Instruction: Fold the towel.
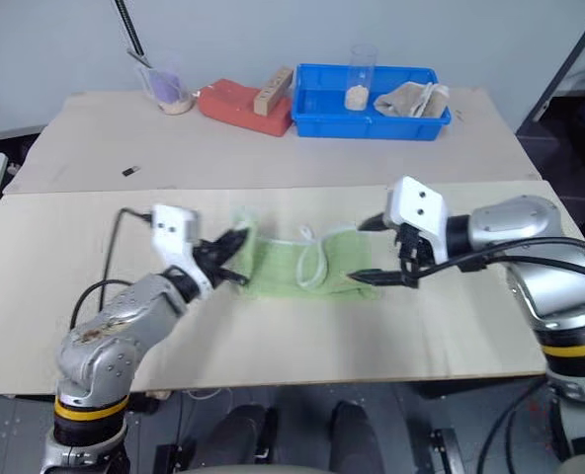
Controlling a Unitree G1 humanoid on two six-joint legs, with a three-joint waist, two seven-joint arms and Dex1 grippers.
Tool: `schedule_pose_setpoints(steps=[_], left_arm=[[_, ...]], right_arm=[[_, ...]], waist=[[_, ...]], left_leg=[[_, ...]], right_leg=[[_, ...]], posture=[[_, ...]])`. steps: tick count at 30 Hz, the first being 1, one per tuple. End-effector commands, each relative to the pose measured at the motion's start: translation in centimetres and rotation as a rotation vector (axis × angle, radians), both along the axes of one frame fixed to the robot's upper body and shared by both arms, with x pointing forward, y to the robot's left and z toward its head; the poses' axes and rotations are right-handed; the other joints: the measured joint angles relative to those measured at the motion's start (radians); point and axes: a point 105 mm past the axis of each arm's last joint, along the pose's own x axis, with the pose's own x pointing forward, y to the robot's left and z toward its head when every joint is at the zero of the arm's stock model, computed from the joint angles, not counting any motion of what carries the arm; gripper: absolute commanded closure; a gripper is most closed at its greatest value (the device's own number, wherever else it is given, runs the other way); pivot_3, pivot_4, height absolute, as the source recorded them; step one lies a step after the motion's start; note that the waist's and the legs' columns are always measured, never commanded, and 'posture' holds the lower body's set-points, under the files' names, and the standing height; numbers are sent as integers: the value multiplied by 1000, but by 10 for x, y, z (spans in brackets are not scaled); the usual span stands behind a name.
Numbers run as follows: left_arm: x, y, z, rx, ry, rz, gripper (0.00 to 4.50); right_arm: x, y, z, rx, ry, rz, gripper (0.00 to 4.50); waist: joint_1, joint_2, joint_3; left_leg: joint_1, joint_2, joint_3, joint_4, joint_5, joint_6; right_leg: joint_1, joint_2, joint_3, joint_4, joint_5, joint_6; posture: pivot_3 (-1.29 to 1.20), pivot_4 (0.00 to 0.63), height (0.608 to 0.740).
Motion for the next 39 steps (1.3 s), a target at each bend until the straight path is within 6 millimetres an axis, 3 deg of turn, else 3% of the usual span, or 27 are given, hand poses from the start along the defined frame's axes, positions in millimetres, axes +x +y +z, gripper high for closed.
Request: schedule_pose_setpoints(steps=[1, 8, 15, 19, 25, 30, 34, 39], left_arm=[[-1, -27, 9, 11, -55, -163, 4465], [7, -84, 15, -5, -100, -382, 4465], [1, -99, -5, 40, -53, -485, 4465], [2, -99, 1, 18, -76, -513, 3099], [-2, -97, 17, -50, -118, -551, 142], [-13, -71, 41, -23, -227, -620, 59], [-17, -18, 42, 220, -367, -650, 59], [-39, 36, 38, 388, -304, -737, 59]], right_arm=[[-10, -7, 17, -3, -46, -11, 0], [-23, -18, 17, -10, -47, -92, 0], [-27, -20, 15, -10, -48, -132, 0], [-27, -20, 16, -5, -51, -146, 0], [-20, -19, 19, 31, -60, -169, 0], [0, -14, 23, 123, -97, -254, 0], [22, 5, 18, 257, -98, -332, 0], [50, 11, -7, 336, -81, -479, 0]], waist=[[-4, 0, 0], [1, 0, 0], [-3, 0, 0], [-2, 0, 0], [-1, 0, 0], [-8, 0, 0], [-19, 0, 0], [-21, 1, 0]], left_leg=[[0, 1, 0, 0, 0, 0], [0, 0, 0, 1, 0, 0], [0, 1, 0, 1, 0, 1], [0, 1, 0, 1, 0, 1], [0, 1, 0, 1, 0, 1], [0, 2, 0, 1, 0, 1], [2, 3, 0, 0, 0, 0], [0, 2, 0, -1, 0, 0]], right_leg=[[0, 1, 0, 0, 0, 0], [1, 1, 0, -1, 0, 1], [1, 1, 0, 0, 0, 1], [1, 1, 0, 0, 0, 1], [1, 1, 0, 0, 0, 1], [0, 2, 0, 0, 0, 1], [0, 3, 1, 1, 0, 1], [-2, 2, 2, 1, 0, 0]], posture=[[0, 150, 740], [0, 150, 740], [0, 150, 740], [0, 150, 740], [0, 150, 740], [0, 150, 740], [0, 150, 740], [0, 150, 740]])
